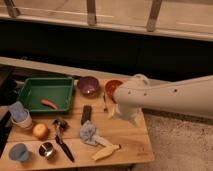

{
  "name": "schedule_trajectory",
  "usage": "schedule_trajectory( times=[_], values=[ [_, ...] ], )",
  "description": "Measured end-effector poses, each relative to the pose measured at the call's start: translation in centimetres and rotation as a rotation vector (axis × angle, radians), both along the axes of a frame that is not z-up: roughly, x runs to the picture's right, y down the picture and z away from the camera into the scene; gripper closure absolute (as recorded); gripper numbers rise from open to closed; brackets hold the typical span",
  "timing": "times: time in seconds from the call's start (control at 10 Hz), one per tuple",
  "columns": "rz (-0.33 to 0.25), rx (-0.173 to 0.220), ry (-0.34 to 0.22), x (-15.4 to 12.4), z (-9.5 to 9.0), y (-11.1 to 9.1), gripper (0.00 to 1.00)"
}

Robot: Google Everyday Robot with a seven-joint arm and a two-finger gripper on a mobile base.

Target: Place eraser in purple bowl

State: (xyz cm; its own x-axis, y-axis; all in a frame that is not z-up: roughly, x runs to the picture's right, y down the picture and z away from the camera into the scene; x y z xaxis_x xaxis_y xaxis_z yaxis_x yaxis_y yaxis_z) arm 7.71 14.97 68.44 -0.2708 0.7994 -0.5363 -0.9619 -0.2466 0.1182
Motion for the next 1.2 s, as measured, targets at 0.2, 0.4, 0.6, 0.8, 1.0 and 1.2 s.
schedule_trajectory(
  times=[0.2,0.4,0.6,0.8,1.0,1.2],
  values=[
    [-0.010,0.000,-0.005,-0.7,0.0,0.0,0.20],
    [-0.014,-0.003,-0.005,-0.7,0.0,0.0,0.20],
    [-0.013,0.001,-0.006,-0.7,0.1,0.0,0.20],
    [-0.028,0.023,-0.009,-1.3,0.9,-1.6,0.20],
    [-0.050,0.040,-0.026,-3.4,2.5,-4.0,0.20],
    [-0.065,0.050,-0.051,-5.8,4.9,-7.0,0.20]
  ],
)
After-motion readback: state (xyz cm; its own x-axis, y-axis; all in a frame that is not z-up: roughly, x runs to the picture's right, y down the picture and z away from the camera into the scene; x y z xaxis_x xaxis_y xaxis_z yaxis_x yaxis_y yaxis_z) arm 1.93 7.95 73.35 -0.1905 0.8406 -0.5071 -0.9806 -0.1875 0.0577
